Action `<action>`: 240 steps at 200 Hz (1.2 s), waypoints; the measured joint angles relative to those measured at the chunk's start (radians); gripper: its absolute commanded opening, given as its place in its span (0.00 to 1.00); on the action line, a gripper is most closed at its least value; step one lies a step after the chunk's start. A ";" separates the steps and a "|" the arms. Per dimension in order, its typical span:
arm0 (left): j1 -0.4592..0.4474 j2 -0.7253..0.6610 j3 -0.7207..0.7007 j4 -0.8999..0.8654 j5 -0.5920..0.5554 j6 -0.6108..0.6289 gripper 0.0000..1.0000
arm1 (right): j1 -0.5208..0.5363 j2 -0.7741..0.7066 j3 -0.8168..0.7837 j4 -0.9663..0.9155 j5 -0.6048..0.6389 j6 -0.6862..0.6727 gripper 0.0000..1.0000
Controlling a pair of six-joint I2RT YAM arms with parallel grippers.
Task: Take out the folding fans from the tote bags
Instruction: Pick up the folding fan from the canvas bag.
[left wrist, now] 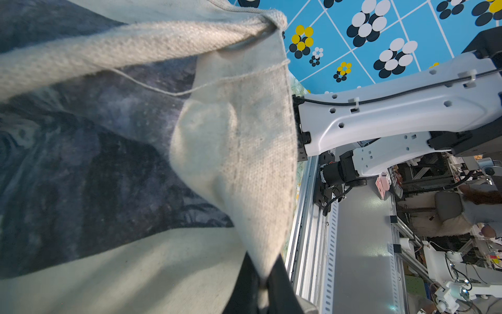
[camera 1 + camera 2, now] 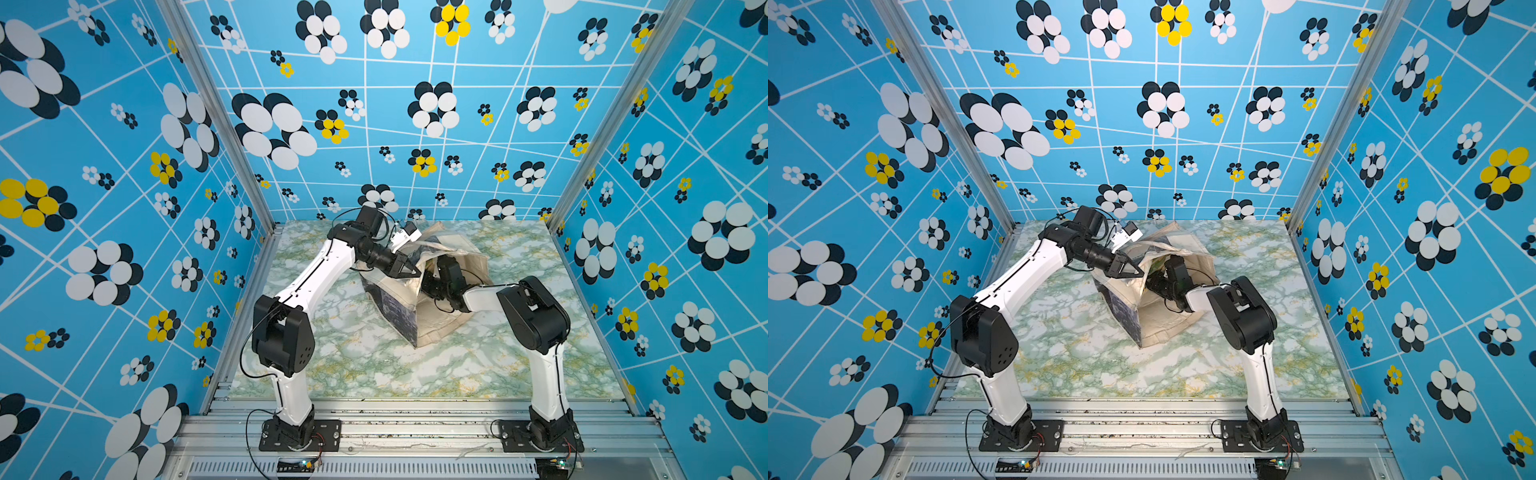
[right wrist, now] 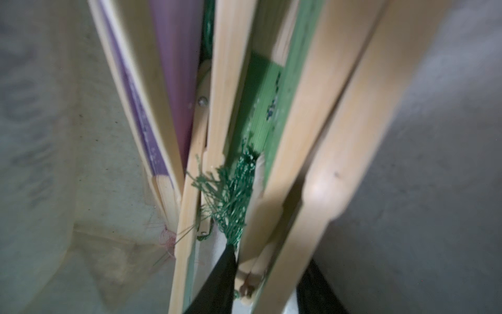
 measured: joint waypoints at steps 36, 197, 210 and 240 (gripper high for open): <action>0.000 0.000 -0.002 0.001 0.000 -0.008 0.00 | -0.001 0.004 -0.005 0.019 0.000 0.021 0.27; 0.000 0.002 -0.002 0.019 0.007 -0.019 0.00 | -0.001 -0.079 -0.231 0.239 -0.006 -0.010 0.45; 0.000 0.002 -0.002 0.019 0.007 -0.019 0.00 | -0.001 -0.085 -0.244 0.246 -0.006 -0.010 0.45; 0.000 0.002 -0.002 0.019 0.007 -0.019 0.00 | -0.002 -0.094 -0.256 0.248 -0.007 -0.010 0.44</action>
